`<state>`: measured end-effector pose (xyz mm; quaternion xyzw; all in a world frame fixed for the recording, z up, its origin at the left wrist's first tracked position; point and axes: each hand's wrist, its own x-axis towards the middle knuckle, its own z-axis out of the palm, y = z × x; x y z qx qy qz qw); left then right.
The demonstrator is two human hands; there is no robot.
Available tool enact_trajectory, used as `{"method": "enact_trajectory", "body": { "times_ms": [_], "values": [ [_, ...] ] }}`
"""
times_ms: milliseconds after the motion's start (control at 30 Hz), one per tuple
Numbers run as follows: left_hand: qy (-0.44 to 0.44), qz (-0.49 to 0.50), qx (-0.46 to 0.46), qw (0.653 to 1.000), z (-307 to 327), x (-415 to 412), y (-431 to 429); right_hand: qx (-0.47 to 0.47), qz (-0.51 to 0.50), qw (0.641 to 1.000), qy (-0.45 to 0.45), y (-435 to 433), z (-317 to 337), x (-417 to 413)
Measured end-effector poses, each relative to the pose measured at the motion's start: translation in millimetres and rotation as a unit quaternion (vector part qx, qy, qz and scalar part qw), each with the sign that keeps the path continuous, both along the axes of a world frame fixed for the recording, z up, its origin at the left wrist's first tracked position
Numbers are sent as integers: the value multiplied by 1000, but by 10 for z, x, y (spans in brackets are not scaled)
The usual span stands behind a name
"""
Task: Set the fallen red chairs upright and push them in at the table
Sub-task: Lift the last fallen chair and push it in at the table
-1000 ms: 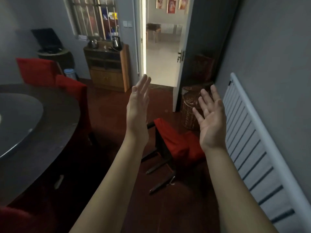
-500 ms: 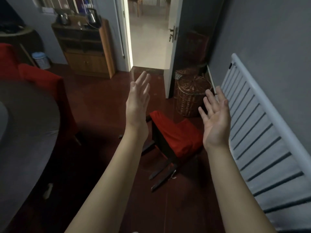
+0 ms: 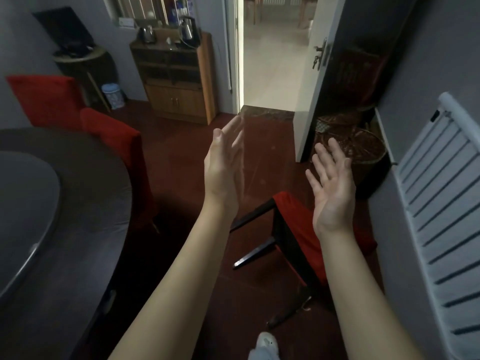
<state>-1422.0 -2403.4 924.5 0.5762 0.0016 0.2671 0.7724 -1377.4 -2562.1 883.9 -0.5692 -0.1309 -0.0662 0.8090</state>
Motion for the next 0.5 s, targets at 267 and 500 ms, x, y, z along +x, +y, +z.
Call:
{"method": "enact_trajectory", "body": {
  "times_ms": [267,500],
  "values": [
    [7,86,37,996,171,737,504,29,66,997,-18,597,165,1084],
    [30,86,40,995,55,1382,1049,26,83,996,19,1135,-32,1744]
  ]
}}
